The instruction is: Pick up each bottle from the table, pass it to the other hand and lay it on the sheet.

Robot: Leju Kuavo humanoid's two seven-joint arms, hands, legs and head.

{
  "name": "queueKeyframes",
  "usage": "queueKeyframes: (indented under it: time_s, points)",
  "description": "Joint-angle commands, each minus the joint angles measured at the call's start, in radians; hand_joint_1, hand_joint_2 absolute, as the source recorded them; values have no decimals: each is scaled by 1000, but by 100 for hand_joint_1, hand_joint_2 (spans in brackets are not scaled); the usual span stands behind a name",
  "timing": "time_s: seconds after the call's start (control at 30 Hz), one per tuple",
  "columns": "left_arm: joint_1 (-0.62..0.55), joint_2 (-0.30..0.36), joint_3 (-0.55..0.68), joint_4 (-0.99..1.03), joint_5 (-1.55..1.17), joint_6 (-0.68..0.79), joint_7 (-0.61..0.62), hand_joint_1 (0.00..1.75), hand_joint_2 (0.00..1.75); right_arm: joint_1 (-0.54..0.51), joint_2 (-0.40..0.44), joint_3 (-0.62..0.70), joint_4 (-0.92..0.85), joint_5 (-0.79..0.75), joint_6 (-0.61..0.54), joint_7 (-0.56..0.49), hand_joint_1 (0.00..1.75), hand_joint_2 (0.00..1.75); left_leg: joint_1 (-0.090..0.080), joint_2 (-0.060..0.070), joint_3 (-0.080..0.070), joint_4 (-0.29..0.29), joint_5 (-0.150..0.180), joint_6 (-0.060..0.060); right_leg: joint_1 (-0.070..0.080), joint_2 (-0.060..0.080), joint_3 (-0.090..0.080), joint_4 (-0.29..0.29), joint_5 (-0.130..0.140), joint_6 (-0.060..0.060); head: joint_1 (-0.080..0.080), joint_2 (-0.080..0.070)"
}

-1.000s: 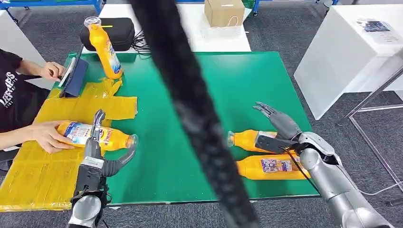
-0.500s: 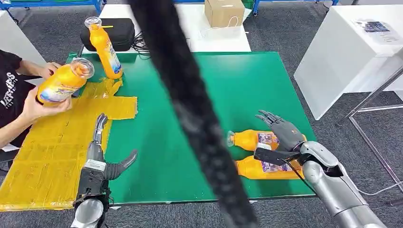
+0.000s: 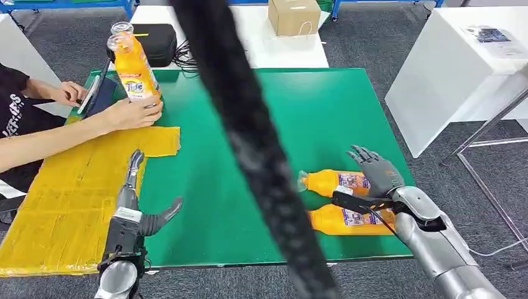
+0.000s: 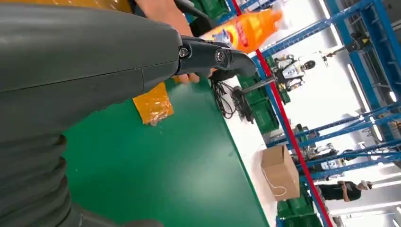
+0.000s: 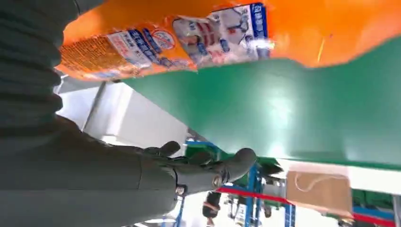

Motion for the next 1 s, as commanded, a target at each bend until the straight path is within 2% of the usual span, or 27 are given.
queueKeyframes:
  time_s: [0.03,0.1,0.43,0.6,0.9,0.93,0.97,1.0]
  points:
    - [-25,-4,-10,54,-1,-2,6,0,175,-59,43,14,133,4,-5,7,0,175,1,2,4,-1,-1,-2,1,0,4,-2,-1,-2,0,0]
    - [-25,-2,-12,56,-1,-3,6,0,175,-61,43,11,143,4,-1,8,0,175,1,2,4,-1,-2,-2,1,0,4,-2,-1,-2,0,0]
    - [-65,0,-19,112,28,2,1,0,175,-166,3,61,423,42,61,16,0,175,1,1,5,-1,-1,-2,1,-1,5,-2,-1,-3,0,0]
    - [-83,-3,-21,152,39,-3,-3,0,175,-185,-14,85,489,65,83,41,0,175,0,2,7,-2,-2,-2,1,-2,6,-2,-1,-3,0,0]
    - [-88,-7,-22,159,46,-4,-2,0,175,-202,11,85,514,107,53,118,0,175,1,1,7,-1,-1,-1,2,-2,7,-3,0,-3,0,0]
    - [-87,-8,-21,156,46,-3,-1,0,175,-200,18,81,507,115,38,130,7,175,1,1,6,-1,0,-1,1,-2,5,-2,0,-2,0,0]
    - [-80,-11,-15,145,44,0,4,0,175,-195,33,76,482,156,-22,171,42,175,1,2,6,-1,0,-1,2,-1,6,-3,0,-2,0,0]
    - [-74,-12,-12,136,40,2,9,0,175,-193,52,63,468,174,-47,185,93,175,1,1,7,-2,0,-1,2,-2,6,-3,0,-2,0,0]
